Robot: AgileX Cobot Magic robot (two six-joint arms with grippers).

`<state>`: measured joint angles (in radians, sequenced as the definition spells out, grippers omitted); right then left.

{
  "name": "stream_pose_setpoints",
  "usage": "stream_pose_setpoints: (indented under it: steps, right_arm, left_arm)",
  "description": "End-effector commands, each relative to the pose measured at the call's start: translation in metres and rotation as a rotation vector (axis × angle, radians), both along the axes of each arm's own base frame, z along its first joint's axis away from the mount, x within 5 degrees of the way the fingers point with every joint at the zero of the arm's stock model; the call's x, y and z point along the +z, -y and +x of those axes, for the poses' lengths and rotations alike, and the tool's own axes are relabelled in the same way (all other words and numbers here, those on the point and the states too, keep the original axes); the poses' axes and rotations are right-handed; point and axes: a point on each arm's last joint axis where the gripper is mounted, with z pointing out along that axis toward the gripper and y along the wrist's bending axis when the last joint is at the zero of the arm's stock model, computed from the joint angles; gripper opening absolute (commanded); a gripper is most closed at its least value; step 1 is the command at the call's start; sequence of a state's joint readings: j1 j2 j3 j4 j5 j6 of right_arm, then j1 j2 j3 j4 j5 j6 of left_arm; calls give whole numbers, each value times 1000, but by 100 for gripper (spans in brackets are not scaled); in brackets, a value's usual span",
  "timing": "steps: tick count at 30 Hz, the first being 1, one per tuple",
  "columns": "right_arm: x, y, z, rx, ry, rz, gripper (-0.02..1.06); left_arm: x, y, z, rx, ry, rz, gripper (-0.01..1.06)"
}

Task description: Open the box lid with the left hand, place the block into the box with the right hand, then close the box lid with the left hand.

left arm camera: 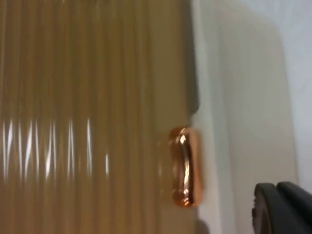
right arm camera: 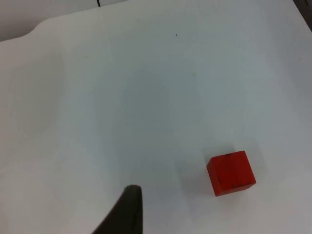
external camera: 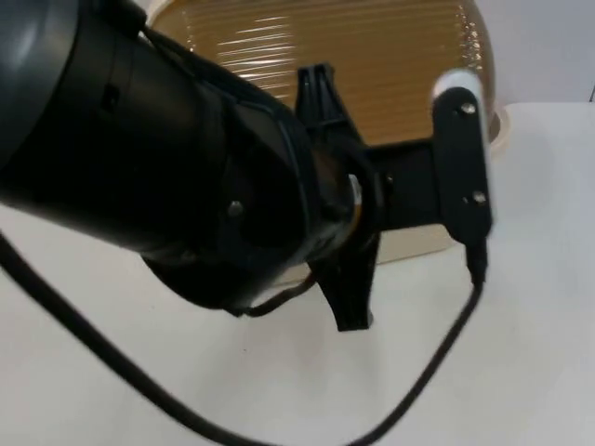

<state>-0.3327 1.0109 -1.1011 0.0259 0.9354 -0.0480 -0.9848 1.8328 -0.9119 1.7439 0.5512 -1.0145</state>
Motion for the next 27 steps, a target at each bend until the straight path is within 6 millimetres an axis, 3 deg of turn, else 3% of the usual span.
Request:
stream_pose_setpoints:
  steps: [1, 7, 27]
  right_arm:
    - [0, 1, 0, 5, 5, -12, 105]
    - [0, 1, 0, 4, 5, -18, 105]
    - [-1, 2, -2, 1, -21, -29, 105]
  left_arm:
    - [2, 0, 4, 18, -4, -26, 0]
    - [7, 5, 13, -19, -54, -86, 0]
    - [7, 6, 12, -25, -59, -89, 0]
